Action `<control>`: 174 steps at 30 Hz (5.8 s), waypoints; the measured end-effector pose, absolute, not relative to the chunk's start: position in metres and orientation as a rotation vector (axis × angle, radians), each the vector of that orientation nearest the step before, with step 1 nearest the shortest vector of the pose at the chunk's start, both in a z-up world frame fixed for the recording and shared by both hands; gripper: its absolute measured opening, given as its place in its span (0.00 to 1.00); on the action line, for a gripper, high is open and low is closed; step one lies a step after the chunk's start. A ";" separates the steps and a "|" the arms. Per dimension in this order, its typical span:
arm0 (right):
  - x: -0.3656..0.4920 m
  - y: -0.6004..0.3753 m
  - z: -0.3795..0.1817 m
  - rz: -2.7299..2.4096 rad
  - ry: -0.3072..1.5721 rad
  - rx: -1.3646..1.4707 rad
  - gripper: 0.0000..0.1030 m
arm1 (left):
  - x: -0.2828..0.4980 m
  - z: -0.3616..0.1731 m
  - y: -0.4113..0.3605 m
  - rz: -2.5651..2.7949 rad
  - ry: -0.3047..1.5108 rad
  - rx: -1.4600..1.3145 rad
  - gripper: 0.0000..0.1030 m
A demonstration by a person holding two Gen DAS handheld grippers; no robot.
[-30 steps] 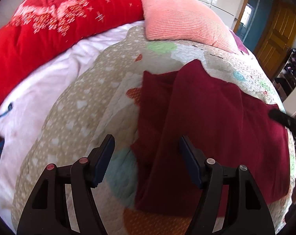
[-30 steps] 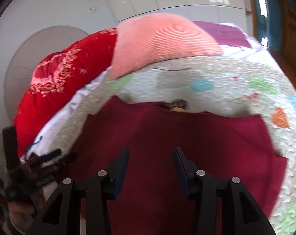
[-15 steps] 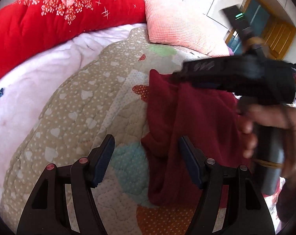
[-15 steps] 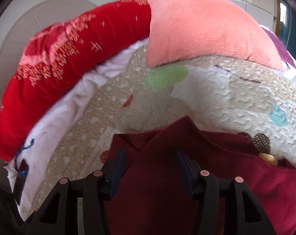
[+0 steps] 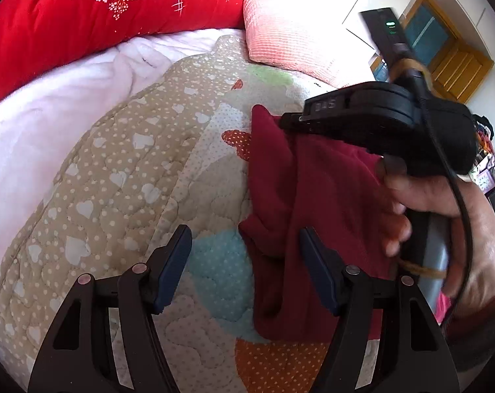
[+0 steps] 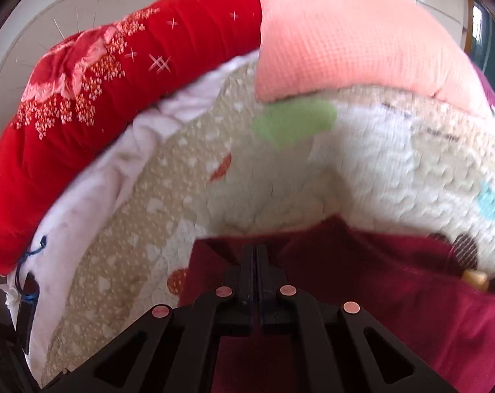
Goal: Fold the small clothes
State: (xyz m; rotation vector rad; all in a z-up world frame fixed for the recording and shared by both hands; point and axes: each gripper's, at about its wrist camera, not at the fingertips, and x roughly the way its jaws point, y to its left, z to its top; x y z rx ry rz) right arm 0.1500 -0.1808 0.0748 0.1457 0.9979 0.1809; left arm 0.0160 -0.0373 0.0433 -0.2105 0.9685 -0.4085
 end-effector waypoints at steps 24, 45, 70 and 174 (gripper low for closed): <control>0.141 -0.176 0.078 0.191 0.977 0.079 0.01 | 0.018 0.045 -0.020 -0.391 0.970 -0.273 0.67; -0.093 -0.389 0.101 -0.302 0.745 0.211 0.53 | 0.008 0.040 -0.055 -0.470 0.969 -0.216 0.67; -0.135 -0.419 0.068 -0.250 0.786 0.390 0.60 | 0.004 0.032 -0.062 -0.462 0.948 -0.153 0.73; -0.078 -0.471 0.095 0.048 0.746 0.420 0.21 | -0.131 0.108 -0.213 -0.782 0.770 0.150 0.25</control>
